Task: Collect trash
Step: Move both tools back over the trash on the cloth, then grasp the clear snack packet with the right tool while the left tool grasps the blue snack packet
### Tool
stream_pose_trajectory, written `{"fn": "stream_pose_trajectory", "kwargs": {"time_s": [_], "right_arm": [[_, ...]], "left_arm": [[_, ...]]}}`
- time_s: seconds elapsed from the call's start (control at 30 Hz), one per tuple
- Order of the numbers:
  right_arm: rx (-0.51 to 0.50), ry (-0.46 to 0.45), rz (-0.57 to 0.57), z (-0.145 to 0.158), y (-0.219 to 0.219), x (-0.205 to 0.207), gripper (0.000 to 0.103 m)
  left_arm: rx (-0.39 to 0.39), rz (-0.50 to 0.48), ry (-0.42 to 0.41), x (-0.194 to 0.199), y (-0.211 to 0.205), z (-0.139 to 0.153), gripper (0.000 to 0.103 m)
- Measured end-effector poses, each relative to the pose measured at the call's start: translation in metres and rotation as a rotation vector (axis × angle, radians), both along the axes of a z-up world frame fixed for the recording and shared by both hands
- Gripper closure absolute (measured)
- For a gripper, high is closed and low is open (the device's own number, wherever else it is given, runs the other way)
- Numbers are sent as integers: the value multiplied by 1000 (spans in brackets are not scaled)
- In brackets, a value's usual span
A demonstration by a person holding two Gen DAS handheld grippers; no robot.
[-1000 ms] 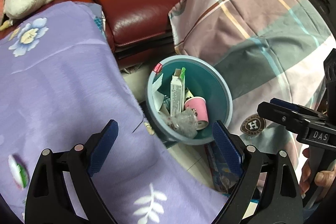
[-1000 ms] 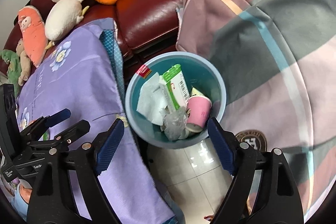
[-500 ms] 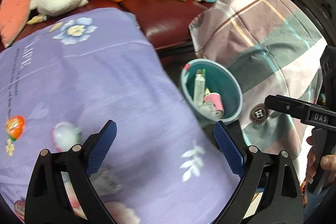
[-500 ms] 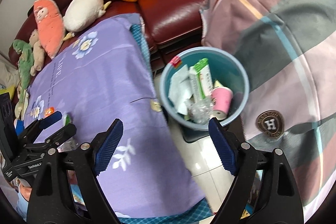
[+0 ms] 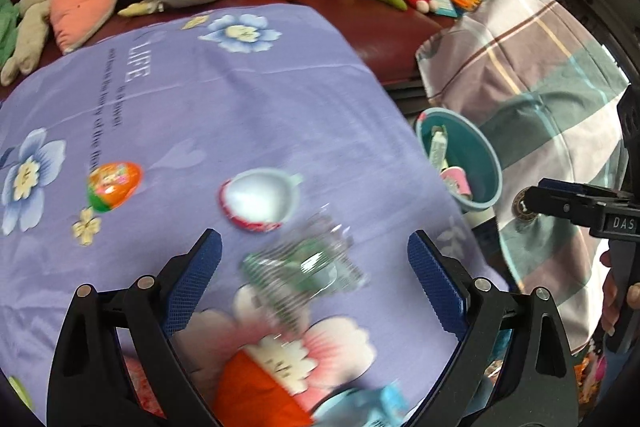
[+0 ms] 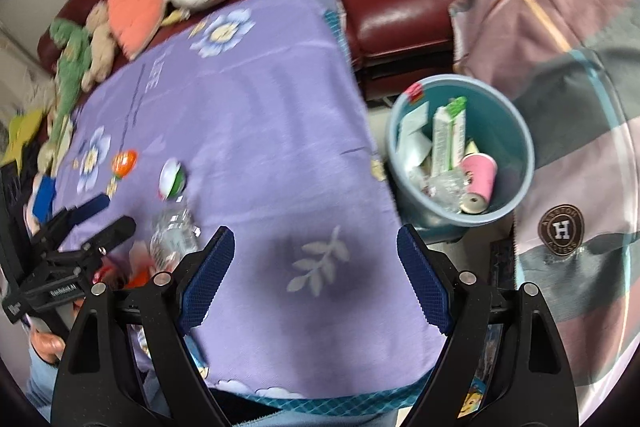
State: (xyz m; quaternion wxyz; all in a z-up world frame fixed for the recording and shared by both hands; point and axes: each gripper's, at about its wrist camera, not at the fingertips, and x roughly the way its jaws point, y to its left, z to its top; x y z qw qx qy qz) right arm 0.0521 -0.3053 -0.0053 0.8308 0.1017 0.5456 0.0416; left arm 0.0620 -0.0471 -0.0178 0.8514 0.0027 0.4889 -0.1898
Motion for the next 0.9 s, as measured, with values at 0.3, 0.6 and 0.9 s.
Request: {"fn": "stream_pose_trajectory", "kwargs": {"time_s": [0.3,0.6,0.9], "right_arm": [[3,57,98,-19,63,5,23],[5,121,186,-44,121,19,23],[17,160,226,-65,154,36,23]], "left_arm": [[28,80,2,-10,66,-12,9],[8,180,10,-3,124,-21,9],[-33,233,33,-10,158,-29,9]]}}
